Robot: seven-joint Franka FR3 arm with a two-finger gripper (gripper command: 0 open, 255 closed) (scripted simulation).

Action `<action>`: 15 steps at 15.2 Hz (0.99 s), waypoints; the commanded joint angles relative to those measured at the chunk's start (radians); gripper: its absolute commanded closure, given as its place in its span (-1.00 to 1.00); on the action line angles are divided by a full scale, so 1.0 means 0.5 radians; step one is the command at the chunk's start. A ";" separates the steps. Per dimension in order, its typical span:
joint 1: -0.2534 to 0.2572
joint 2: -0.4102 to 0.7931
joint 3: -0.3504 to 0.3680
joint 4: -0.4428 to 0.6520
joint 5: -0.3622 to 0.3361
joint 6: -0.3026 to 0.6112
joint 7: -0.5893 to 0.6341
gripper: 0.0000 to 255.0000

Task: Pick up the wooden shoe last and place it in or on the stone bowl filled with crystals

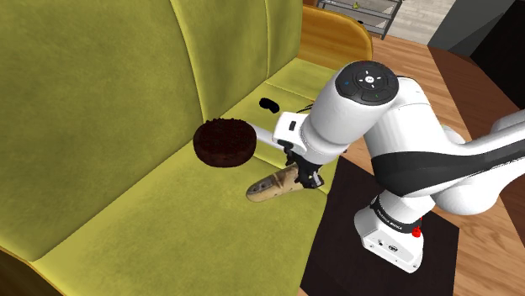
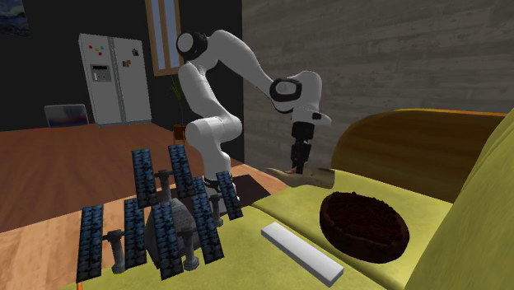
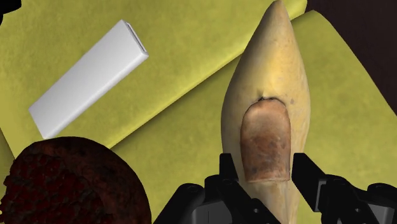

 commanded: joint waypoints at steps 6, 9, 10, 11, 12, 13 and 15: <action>0.024 -0.106 -0.052 0.120 0.027 -0.213 -0.087 1.00; 0.029 -0.140 -0.071 0.177 0.032 -0.300 -0.119 1.00; 0.030 -0.150 -0.077 0.197 0.033 -0.328 -0.130 1.00; 0.031 -0.160 -0.083 0.218 0.035 -0.356 -0.140 1.00; 0.032 -0.168 -0.088 0.239 0.035 -0.384 -0.150 1.00; 0.032 -0.176 -0.094 0.260 0.036 -0.412 -0.160 1.00; 0.032 -0.191 -0.104 0.303 0.037 -0.467 -0.179 1.00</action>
